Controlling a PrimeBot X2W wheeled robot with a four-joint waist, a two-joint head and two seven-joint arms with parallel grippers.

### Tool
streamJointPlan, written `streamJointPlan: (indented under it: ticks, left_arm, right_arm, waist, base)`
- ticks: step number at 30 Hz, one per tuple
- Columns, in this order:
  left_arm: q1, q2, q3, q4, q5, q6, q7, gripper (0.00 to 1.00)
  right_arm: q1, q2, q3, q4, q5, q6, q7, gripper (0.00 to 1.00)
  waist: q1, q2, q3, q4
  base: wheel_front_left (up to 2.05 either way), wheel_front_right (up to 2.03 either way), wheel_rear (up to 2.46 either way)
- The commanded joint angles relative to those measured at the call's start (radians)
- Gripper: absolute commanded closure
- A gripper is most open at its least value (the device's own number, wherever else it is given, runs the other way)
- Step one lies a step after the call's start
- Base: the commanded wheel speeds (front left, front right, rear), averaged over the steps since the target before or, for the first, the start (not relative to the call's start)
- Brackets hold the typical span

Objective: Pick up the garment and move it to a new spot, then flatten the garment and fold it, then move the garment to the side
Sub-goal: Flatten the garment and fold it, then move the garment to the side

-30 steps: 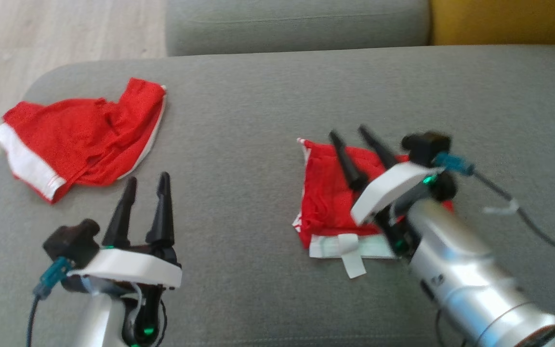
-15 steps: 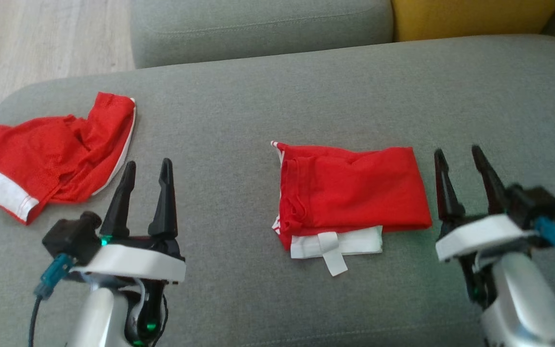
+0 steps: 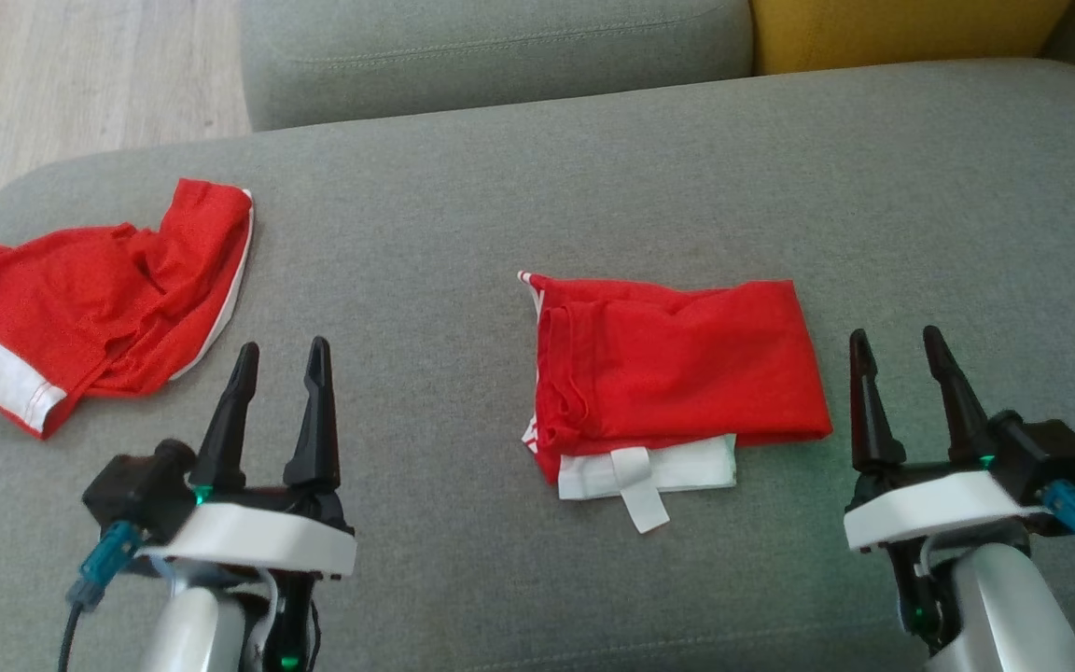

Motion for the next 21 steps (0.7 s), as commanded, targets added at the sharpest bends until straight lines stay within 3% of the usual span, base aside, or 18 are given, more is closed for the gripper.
streamJointPlan:
  ticks: [1,11,21]
  left_arm:
    - [-0.032,0.007,0.033,-0.041,0.009,0.006,-0.012,0.0]
    - [-0.04,0.007,0.02,-0.029,0.011,-0.003,-0.012,0.0]
    - [-0.093,0.007,-0.013,-0.006,0.017,-0.018,-0.012,0.0]
  right_arm:
    - [-0.023,-0.001,0.024,-0.038,0.019,-0.001,-0.004,0.0]
    - [-0.024,-0.001,0.014,-0.039,0.031,-0.001,0.011,0.0]
    - [-0.092,-0.001,-0.012,0.106,0.096,-0.001,0.032,0.0]
  waist:
    - [0.0,0.0,0.0,0.0]
    - [0.0,0.0,0.025,0.001]
    - [0.0,0.0,0.13,0.038]
  base:
    - [0.0,0.0,0.0]
    - [0.0,0.0,0.0]
    - [0.0,0.0,0.0]
